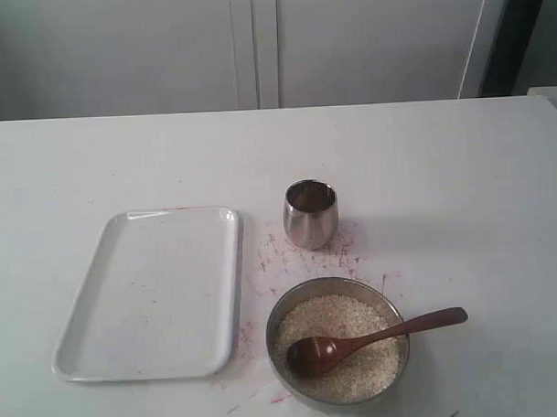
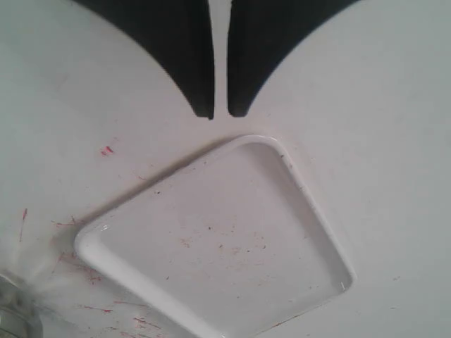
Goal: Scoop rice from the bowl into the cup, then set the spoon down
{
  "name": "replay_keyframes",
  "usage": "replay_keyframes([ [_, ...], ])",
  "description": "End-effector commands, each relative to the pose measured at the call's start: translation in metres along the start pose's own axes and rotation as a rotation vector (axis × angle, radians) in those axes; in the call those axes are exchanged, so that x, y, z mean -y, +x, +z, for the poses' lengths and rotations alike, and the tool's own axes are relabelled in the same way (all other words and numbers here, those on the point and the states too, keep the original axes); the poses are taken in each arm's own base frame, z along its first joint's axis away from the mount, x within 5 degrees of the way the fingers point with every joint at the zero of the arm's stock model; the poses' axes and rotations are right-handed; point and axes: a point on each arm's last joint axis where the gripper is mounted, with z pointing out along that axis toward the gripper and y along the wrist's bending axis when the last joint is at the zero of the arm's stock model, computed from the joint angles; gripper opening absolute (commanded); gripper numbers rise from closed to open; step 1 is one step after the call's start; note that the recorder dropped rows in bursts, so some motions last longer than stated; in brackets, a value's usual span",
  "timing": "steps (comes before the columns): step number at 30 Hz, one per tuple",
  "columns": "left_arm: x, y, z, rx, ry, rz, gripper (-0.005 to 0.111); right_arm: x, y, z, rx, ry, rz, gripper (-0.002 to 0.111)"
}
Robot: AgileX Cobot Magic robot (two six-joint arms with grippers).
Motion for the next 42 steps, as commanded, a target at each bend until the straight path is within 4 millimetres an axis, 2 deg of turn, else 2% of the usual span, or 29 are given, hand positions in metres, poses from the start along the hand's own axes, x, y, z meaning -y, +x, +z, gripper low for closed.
replay_keyframes([
  [1,0.001,0.002,0.0,-0.004,0.01,-0.003,0.014,0.001,0.001,0.0,0.002,0.007,-0.005,0.0],
  [32,0.001,0.002,0.0,-0.004,0.01,-0.003,0.014,0.001,0.001,0.0,0.008,0.003,-0.006,0.0],
  [42,0.001,0.002,0.0,-0.004,0.01,-0.003,0.014,-0.015,-0.026,-0.005,0.304,-0.171,0.029,0.0],
])
